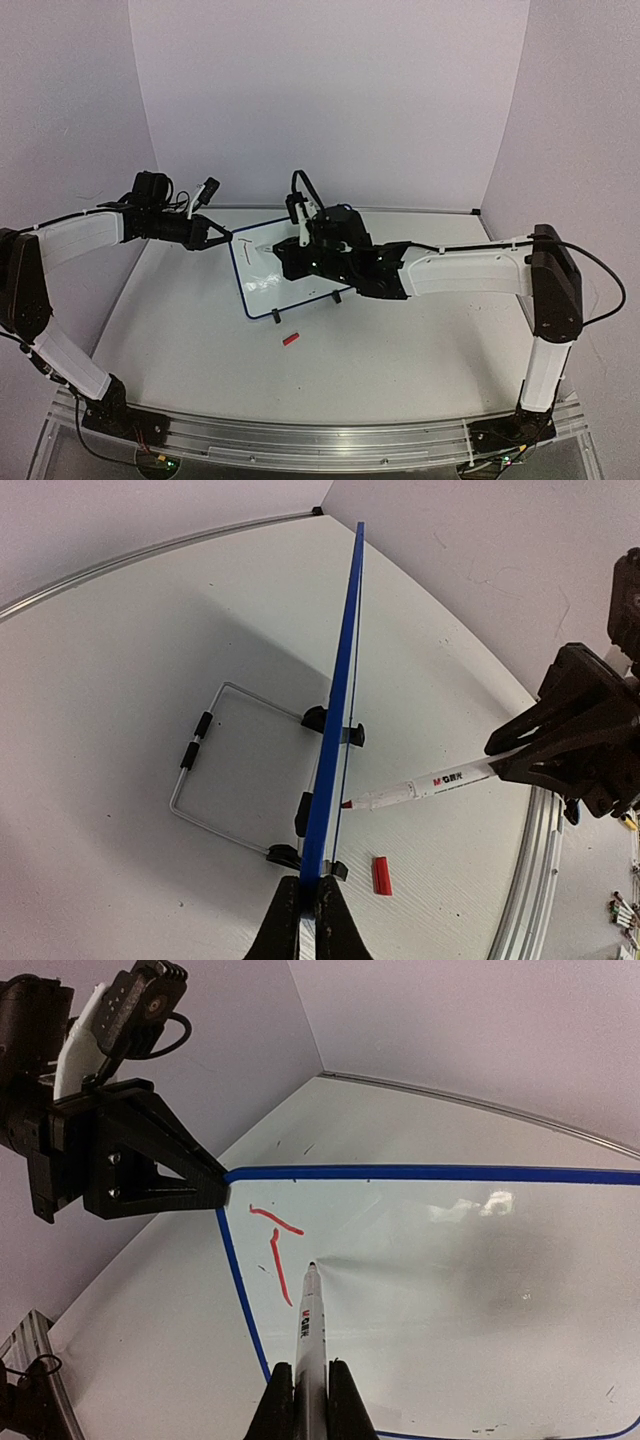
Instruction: Write a sentence on the whiteboard
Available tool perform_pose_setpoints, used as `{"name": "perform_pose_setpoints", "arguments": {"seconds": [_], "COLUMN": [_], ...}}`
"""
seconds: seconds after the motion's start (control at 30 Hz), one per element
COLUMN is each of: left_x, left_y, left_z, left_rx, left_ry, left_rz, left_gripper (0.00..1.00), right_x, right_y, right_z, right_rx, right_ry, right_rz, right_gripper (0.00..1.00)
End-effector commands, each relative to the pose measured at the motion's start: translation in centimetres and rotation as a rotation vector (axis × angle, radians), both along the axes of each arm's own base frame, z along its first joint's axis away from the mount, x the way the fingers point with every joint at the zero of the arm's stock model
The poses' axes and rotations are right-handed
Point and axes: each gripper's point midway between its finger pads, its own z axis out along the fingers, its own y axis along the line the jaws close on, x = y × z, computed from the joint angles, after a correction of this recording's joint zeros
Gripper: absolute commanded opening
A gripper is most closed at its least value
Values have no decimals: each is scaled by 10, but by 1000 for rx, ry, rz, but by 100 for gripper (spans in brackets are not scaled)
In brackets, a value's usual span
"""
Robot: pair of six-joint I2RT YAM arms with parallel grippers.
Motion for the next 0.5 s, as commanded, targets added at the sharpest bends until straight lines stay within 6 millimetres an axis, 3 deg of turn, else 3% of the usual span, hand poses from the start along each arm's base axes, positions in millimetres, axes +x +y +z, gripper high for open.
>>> {"name": "perform_pose_setpoints", "arguments": {"seconds": [0.0, 0.47], "left_x": [-5, -5], "left_y": [0, 1], "left_z": [20, 20], "left_rx": [-14, -11], "left_ry": [-60, -64], "left_rz": [-12, -10], "left_gripper": [0, 0], "right_x": [6, 2], "right_y": [7, 12], "right_z": [15, 5], "right_rx": [49, 43], "right_ry": [-14, 10], "right_rz": [-6, 37], "right_gripper": [0, 0]}}
